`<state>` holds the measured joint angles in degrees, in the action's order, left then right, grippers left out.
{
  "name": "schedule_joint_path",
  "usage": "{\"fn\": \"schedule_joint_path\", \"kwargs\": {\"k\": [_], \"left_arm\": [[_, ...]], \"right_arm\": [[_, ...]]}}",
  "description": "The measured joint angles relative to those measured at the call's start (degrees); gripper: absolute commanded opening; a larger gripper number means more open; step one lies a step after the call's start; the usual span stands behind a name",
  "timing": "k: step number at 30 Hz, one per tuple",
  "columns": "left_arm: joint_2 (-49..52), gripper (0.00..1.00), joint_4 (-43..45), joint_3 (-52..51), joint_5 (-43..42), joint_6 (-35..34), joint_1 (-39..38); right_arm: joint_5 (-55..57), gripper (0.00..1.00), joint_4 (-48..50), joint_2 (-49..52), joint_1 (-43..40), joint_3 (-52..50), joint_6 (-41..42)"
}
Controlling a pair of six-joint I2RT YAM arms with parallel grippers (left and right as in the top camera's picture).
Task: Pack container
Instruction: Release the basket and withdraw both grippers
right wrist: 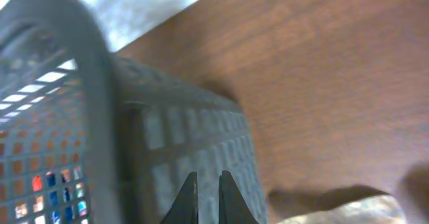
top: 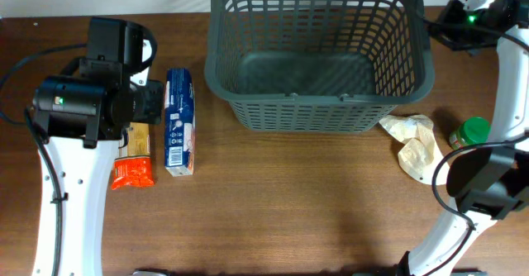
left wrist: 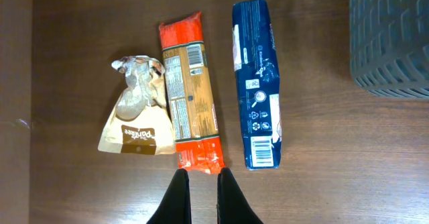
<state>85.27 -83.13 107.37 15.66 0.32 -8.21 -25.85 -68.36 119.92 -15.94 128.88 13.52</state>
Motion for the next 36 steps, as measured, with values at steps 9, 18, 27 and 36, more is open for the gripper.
{"fn": "schedule_joint_path", "kwargs": {"k": [9,18,27,36], "left_arm": [[0.0,0.02,0.0,-0.1,-2.6,0.0,0.0],[0.0,0.02,0.0,-3.4,-3.4,0.0,0.0],[0.0,0.02,1.1,-3.5,-3.5,-1.0,0.0],[0.0,0.25,5.2,-3.6,-4.5,-1.9,0.3]], "right_arm": [[-0.4,0.04,2.3,0.0,4.0,0.0,-0.5],[-0.7,0.04,4.2,0.0,8.7,0.0,-0.5],[-1.8,0.04,-1.0,-0.2,4.7,0.0,-2.4],[4.4,0.04,-9.3,-11.9,-19.3,0.0,-4.3]]}}
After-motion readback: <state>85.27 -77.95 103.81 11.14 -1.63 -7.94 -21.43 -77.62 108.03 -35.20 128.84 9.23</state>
